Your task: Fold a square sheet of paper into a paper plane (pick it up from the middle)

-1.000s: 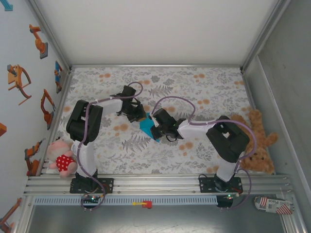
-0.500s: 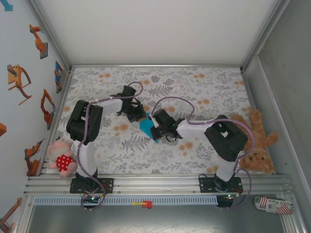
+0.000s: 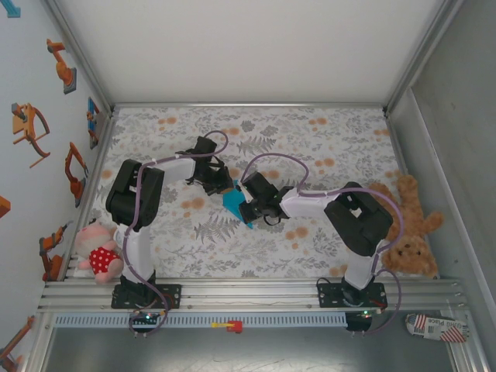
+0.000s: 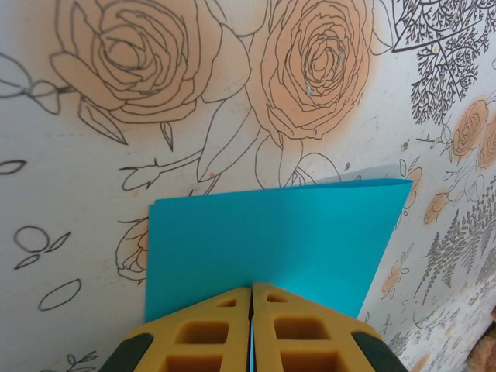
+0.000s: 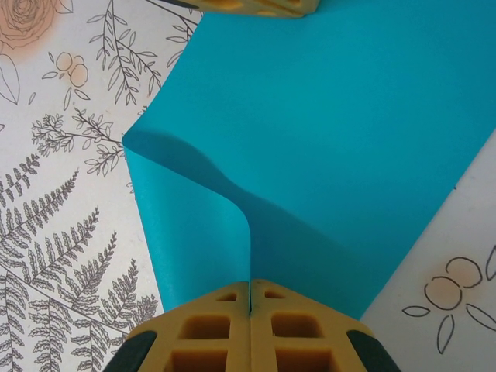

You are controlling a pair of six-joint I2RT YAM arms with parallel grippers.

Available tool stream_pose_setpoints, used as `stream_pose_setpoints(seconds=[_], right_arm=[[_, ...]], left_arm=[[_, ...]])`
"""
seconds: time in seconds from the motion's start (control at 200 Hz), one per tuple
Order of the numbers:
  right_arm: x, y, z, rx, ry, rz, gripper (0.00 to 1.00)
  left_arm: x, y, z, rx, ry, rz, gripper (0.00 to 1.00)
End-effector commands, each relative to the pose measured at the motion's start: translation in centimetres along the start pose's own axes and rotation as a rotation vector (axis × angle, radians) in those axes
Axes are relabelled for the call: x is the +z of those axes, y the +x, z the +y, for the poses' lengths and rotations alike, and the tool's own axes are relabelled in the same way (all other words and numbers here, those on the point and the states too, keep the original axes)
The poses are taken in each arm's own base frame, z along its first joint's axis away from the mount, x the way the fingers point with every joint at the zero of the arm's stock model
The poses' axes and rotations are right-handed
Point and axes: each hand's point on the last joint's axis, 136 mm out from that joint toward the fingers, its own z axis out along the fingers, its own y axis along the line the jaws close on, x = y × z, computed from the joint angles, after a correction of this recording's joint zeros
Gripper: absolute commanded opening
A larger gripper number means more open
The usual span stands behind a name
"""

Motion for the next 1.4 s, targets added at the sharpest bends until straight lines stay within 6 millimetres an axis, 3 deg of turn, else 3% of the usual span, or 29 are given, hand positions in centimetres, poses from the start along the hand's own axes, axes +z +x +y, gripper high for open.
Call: stream_pose_setpoints(seconds=[0.0,0.496,0.836,1.397], right_arm=[[0.22,-0.2,-0.33,0.023,0.012,0.012,0.0],[-0.75,-0.25,-0.29,0.033,0.022,0.03,0.0],[-0.28,-0.87,-0.36,0.027,0.024,0.028,0.0],[0.24,-0.1,-0.67,0.034,0.034,0.061,0.0]], left_arm=[[1.66,1.92,2.39,-0.019,-0.081,0.081,0.1],[1.77,1.86,2.43,-0.021,-0.082,0.08,0.1],[1.71,1.91,2.41,-0.021,-0.081,0.081,0.1],[1.71,1.94,2.47,-0.021,-0.082,0.08,0.1]])
